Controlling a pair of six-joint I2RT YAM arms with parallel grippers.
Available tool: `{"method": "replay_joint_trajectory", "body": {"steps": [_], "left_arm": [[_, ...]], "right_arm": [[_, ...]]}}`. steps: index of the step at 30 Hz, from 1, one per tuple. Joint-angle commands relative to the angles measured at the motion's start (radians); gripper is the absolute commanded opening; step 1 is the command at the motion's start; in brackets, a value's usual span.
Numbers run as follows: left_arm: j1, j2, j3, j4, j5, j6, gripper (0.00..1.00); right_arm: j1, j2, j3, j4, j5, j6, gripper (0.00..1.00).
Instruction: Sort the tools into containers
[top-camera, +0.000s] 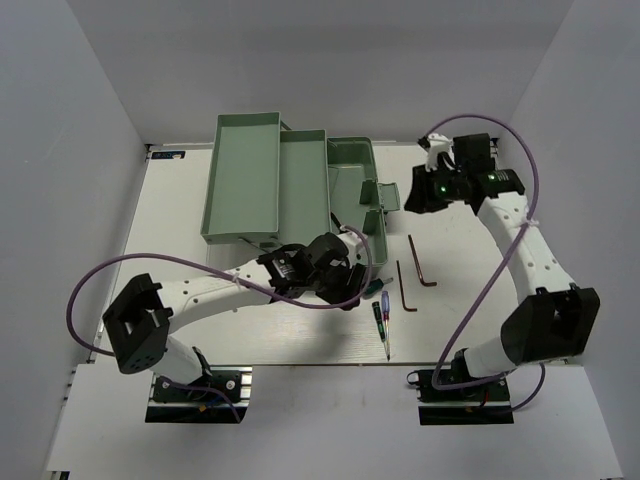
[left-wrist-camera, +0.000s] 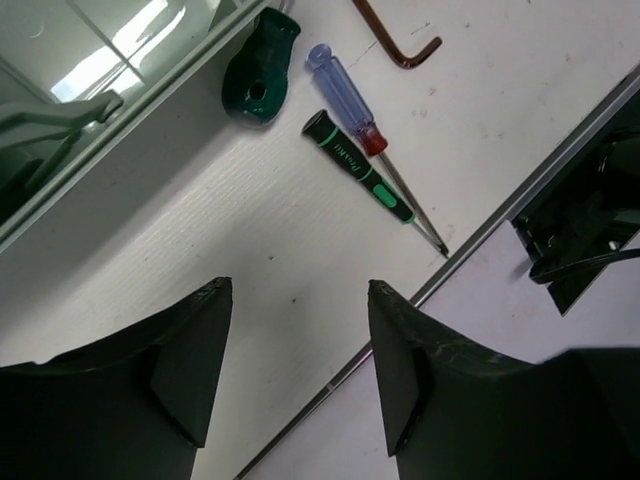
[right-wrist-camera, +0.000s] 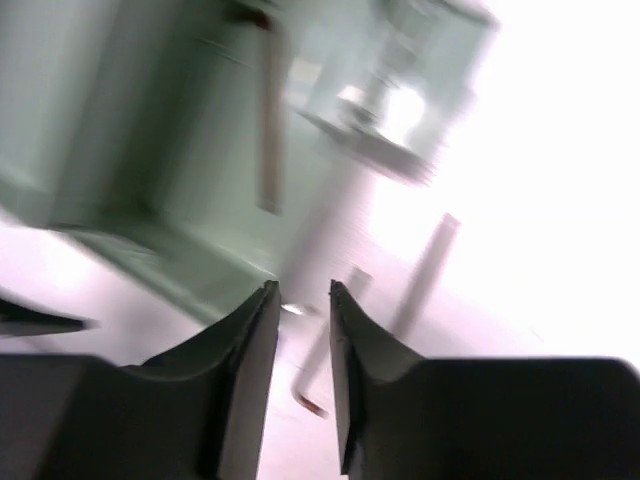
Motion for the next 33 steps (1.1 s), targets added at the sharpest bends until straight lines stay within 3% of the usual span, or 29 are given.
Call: {"method": "replay_joint_trajectory", "body": {"steps": [1, 4, 7, 9, 14, 21, 24, 25, 28, 33], "left_arm": [[-0.022, -0.001, 0.064, 0.019, -0.007, 0.005, 0.66], [-0.023, 0.022, 0.073, 0.019, -0.007, 0.005, 0.57], [-0.032, 0.056, 0.096, 0.030, 0.004, 0.014, 0.49], [-0.041, 0.079, 0.117, 0.030, 0.004, 0.014, 0.49], [-0.050, 0.079, 0.143, 0.019, -0.018, 0.014, 0.65], [-0.059, 0.061, 0.143, 0.001, -0.056, 0.004, 0.66], [-0.069, 0.061, 0.143, 0.001, -0.065, -0.006, 0.66], [-0.078, 0.071, 0.154, 0.001, -0.065, -0.006, 0.66], [-0.088, 0.096, 0.176, 0.001, -0.074, -0.006, 0.66], [-0.108, 0.174, 0.228, 0.001, -0.065, 0.005, 0.65]], "right_arm": [[-0.042, -0.028, -0.150, -0.114, 0.263, -0.096, 0.32], [-0.074, -0.083, -0.333, -0.063, 0.323, -0.157, 0.32], [-0.072, -0.074, -0.451, 0.001, 0.306, -0.187, 0.39], [-0.066, -0.017, -0.488, 0.061, 0.295, -0.176, 0.46], [-0.063, 0.107, -0.451, 0.107, 0.284, -0.119, 0.53], [-0.033, 0.215, -0.445, 0.178, 0.318, -0.078, 0.53], [-0.019, 0.242, -0.479, 0.221, 0.375, -0.061, 0.41], [-0.008, 0.247, -0.486, 0.233, 0.383, -0.059, 0.27], [-0.002, 0.249, -0.511, 0.238, 0.464, -0.041, 0.00], [-0.031, 0.149, -0.528, 0.202, 0.464, -0.055, 0.00]]}}
